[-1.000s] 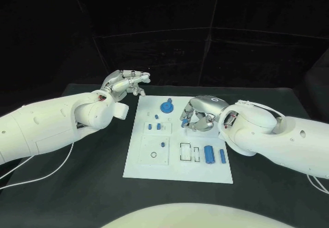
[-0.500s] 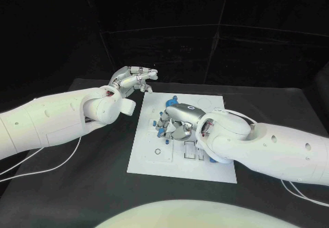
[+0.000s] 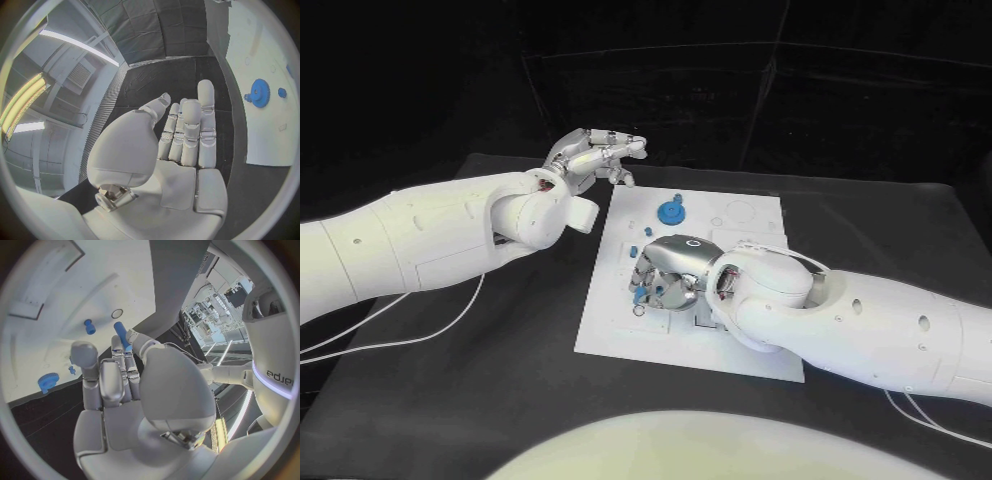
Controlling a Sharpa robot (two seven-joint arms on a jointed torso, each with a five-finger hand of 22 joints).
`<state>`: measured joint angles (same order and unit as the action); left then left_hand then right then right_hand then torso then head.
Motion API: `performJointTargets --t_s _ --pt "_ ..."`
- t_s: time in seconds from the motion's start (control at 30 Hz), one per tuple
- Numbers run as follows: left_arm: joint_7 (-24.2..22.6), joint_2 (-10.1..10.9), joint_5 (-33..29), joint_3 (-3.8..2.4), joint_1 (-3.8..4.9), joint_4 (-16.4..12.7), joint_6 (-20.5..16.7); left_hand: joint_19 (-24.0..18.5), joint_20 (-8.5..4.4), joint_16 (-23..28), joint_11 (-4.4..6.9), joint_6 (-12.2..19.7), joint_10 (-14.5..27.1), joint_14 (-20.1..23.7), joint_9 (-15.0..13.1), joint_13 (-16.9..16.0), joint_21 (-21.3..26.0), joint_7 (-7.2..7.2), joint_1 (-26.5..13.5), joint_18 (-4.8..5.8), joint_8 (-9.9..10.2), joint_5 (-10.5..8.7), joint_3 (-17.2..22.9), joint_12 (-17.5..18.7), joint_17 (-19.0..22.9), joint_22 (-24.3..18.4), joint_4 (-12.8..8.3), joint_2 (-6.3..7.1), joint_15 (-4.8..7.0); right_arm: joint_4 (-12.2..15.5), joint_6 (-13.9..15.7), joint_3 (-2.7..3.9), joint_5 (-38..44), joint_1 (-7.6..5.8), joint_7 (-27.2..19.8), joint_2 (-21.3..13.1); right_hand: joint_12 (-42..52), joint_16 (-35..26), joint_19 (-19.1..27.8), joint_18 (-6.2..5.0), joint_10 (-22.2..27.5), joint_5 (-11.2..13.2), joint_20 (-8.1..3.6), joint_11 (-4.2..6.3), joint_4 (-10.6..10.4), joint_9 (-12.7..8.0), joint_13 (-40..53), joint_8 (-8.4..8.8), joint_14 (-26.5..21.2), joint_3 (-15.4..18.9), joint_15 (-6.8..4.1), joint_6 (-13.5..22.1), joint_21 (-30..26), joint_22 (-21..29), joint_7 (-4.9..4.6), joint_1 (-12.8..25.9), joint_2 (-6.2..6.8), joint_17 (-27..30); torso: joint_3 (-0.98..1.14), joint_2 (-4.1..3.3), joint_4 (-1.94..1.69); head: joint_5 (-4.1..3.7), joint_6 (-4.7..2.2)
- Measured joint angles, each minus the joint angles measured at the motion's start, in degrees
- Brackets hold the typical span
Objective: Assemble the parts on the task board
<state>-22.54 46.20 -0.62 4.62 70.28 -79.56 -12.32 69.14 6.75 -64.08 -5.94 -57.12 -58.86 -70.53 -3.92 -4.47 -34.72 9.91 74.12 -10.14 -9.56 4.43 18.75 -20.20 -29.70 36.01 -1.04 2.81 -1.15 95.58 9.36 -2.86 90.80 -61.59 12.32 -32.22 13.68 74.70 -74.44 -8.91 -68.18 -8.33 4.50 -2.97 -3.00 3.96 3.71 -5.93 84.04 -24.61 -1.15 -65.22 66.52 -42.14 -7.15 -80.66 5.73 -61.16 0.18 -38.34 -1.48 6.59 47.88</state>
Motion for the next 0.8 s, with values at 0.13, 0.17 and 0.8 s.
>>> performJointTargets --t_s 0.13,0.17,0.8 --pt "0.02 -0.07 0.00 0.00 0.00 0.04 0.07 0.00 0.00 0.00 0.00 0.00 0.00 0.20 0.00 0.00 0.29 0.00 0.26 0.00 0.00 0.00 0.00 0.00 0.13 -0.09 0.00 -0.26 -0.20 -0.72 -0.72 -0.01 0.86 0.22 -0.13 0.41 0.00 0.00 0.00 0.00 0.00 0.00 0.00 0.00 0.00 0.00 0.00 0.01 0.00 0.00 0.00 0.02 0.00 0.00 0.00 0.00 0.00 0.00 0.00 0.02 0.01 0.28 0.17" --pt "0.02 -0.09 0.00 0.00 0.00 0.07 0.09 0.00 0.00 0.00 0.00 0.00 0.00 0.20 0.00 0.00 0.31 0.00 0.26 0.00 0.00 0.00 0.00 0.00 0.13 -0.10 0.00 -0.26 -0.20 -0.92 -0.92 -0.01 1.07 0.29 -0.17 0.55 0.00 0.00 0.00 0.00 0.00 0.00 0.00 0.00 0.00 0.00 0.00 0.01 0.00 0.00 0.00 0.04 0.00 0.00 -0.01 0.00 0.00 0.00 0.00 0.02 0.02 0.38 0.25" --pt "0.10 -0.16 0.00 0.01 0.00 0.33 0.26 0.00 0.00 0.00 0.00 0.00 0.00 0.20 0.00 0.00 0.31 0.00 0.26 0.00 0.00 0.00 0.00 0.00 0.12 -0.08 0.00 -0.26 -0.20 -1.50 -2.82 0.01 2.54 0.91 -1.48 1.32 -0.22 0.00 0.00 0.00 0.00 0.02 0.00 0.00 0.16 0.07 0.00 0.20 0.00 -0.15 0.00 0.36 0.00 0.00 -0.05 0.09 0.09 -0.01 -0.03 0.03 0.02 1.13 0.93"
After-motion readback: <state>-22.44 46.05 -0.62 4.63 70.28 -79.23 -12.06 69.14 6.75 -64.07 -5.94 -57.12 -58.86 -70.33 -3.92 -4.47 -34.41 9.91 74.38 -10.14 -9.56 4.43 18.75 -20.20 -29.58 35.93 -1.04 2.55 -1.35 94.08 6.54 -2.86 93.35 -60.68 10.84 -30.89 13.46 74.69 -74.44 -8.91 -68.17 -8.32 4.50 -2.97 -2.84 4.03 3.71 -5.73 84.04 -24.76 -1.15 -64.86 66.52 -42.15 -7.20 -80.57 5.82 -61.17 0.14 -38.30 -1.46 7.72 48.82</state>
